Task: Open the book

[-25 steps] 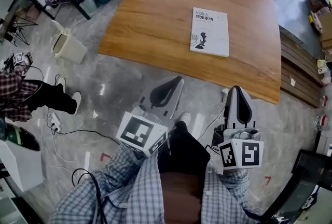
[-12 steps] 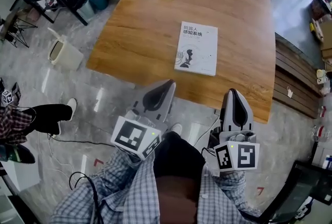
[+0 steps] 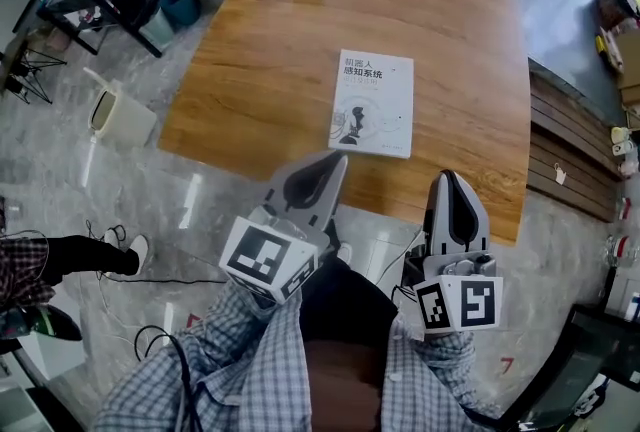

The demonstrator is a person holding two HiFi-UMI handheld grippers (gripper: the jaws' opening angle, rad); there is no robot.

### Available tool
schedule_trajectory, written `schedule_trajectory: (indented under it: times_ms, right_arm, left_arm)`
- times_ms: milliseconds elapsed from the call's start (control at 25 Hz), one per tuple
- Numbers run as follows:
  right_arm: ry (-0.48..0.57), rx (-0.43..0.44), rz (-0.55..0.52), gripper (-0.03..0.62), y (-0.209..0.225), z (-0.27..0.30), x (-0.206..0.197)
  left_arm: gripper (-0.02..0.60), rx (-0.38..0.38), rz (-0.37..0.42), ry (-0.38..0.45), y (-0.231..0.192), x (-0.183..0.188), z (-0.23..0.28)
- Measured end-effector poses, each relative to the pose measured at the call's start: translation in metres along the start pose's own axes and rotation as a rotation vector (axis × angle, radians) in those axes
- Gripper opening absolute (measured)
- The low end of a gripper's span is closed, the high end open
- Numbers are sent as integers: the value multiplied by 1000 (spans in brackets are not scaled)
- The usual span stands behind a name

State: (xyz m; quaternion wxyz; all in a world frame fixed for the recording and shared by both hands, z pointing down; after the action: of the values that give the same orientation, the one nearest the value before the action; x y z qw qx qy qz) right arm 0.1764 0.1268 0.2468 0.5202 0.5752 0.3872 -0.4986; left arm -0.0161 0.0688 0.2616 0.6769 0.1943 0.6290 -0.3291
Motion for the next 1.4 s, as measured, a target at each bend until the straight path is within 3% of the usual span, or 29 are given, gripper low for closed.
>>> schedule_trajectory:
  times_ms: [400, 680, 880, 1040, 1160, 1400]
  right_arm:
    - [-23, -49, -23, 20, 10, 76, 11]
    - [-71, -133, -24, 20, 16, 127, 2]
    - [-118, -168, -5, 20, 16, 149, -15]
    - [-160, -169, 5, 20, 22, 163, -32]
    - [-200, -171, 21, 20, 30, 167, -45]
    - [-319, -154, 42, 20, 55, 170, -81]
  left_arm:
    - [8, -53, -22, -15, -58, 21, 63]
    - [8, -89, -43, -46, -105, 25, 98]
    - [8, -113, -76, -94, -130, 10, 114]
    - [8, -127, -10, -143, -139, -7, 123]
    - [8, -124, -83, -180, -140, -25, 128]
    - [8, -114, -155, -257, -133, -64, 143]
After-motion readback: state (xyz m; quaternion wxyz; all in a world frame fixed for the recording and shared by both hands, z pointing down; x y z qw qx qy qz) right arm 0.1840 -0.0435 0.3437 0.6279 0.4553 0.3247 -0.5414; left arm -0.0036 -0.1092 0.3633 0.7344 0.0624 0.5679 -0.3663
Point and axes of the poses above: the fingertips, and each gripper's own axes: z forward along the fingers, y to its right, x out of its top, the point moved 7 cm from there along -z, backward along the fingers, and after that the axes turned 2 degrees about z, right-handed, at the moved point
